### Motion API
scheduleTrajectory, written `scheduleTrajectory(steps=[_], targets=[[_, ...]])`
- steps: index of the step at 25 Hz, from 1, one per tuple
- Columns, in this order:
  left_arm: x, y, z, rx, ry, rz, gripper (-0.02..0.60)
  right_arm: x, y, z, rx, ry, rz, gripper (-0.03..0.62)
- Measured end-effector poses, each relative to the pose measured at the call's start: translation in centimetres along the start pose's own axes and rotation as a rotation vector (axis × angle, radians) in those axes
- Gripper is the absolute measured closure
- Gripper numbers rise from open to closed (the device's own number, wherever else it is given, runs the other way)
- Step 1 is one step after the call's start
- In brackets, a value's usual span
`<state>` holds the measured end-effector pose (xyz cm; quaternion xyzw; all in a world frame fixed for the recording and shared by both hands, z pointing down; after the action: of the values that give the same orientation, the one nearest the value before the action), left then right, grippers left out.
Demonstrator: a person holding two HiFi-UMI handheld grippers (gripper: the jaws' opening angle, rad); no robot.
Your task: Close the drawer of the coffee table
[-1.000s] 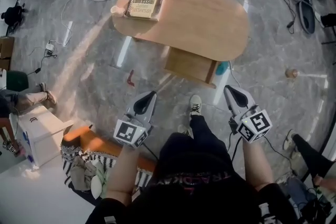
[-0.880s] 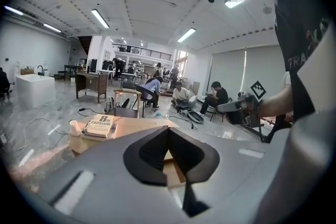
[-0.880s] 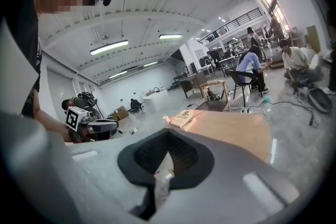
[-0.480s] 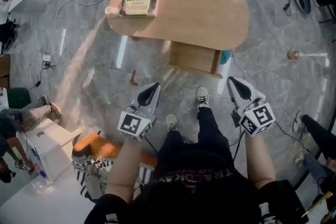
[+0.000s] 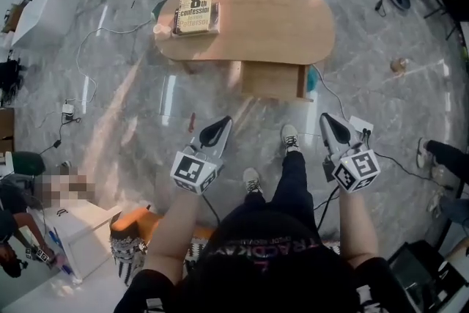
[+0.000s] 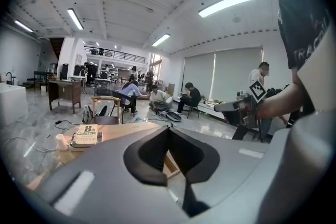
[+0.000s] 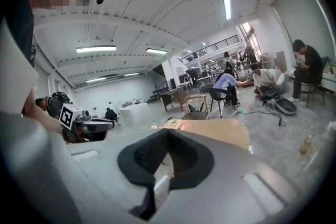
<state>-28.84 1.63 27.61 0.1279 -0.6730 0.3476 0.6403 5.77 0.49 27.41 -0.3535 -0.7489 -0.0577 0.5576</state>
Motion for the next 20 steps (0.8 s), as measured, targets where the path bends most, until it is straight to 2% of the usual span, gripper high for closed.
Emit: scheduleTrajectory(steps=[4, 8, 14, 20], targets=[[1.3, 1.3, -1.0, 0.028, -0.006, 0.015, 0.58, 1.9, 2.1, 1.1, 0.036, 0.015, -0.013, 0.595], [2.8, 1.1, -1.3, 0.021, 0.013, 0.04, 0.58, 3.6, 2.8, 0.6, 0.049, 0.005, 0.007, 0.595], [5.9, -3.2, -0.6, -0.025, 0.043, 0.087, 0.58, 6.2, 0.2, -3.8, 0.028, 0.035, 0.04, 0.595], [11.6, -7.5, 0.0, -0.05, 0.078, 0.121, 0.58, 11.6, -3.7, -9.2, 0.032, -0.001, 0.096, 0.595]])
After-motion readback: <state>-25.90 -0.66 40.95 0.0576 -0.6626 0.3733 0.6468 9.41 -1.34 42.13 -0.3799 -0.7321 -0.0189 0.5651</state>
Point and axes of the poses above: the fingertips, and each gripper's own axes: y backward along the fingers, z to its left, x out of its underside, the point moved 9 cm from there along y, backward along the fingers, and after that the axes turned 4 degrees about -y, right-handed, at the moved point
